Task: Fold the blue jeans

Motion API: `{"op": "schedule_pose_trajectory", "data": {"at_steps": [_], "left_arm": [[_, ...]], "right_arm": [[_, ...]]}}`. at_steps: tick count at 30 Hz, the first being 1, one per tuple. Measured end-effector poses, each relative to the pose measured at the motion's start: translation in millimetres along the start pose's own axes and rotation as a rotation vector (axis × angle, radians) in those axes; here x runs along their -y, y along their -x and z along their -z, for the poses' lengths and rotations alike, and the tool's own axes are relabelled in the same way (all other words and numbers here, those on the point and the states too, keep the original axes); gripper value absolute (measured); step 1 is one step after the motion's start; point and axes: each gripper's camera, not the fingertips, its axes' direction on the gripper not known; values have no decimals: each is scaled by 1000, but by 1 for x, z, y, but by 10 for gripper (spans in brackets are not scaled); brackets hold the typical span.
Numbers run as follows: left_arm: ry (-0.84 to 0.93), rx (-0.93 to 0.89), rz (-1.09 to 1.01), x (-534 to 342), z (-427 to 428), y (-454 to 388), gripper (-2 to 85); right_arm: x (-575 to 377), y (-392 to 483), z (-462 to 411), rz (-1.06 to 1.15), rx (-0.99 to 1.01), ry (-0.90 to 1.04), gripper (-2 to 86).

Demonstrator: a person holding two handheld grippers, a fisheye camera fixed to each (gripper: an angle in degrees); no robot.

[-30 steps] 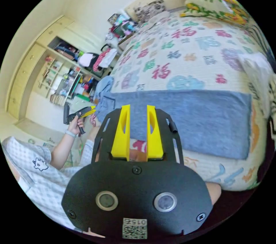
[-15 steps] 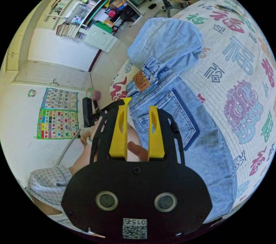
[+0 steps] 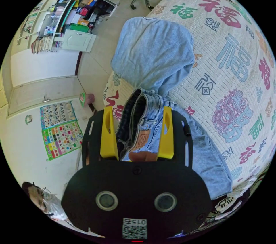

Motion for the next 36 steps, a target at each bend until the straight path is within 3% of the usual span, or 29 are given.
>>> {"op": "schedule_pose_trajectory", "data": {"at_steps": [5,9,16,23,29,36], "left_arm": [[13,83,-200,-18,13,-68,80],[16,71,-233,-36,32,-102,80],[-89,-51,-286,-51,86,-193,81],[-246,-215,-598,-85,122,-387,81],[-190,-382,-859,-149,87,-574,79],[-21,-440,-1079,-240,-3,-753,78]], "right_arm": [[11,11,-4,25,-144,78,140],[-3,18,16,116,-280,117,62],[-110,-11,140,240,-158,-33,56],[-338,-169,304,122,116,-352,58],[-519,-352,352,-64,290,-478,58],[-642,-511,366,-301,281,-465,57]]}}
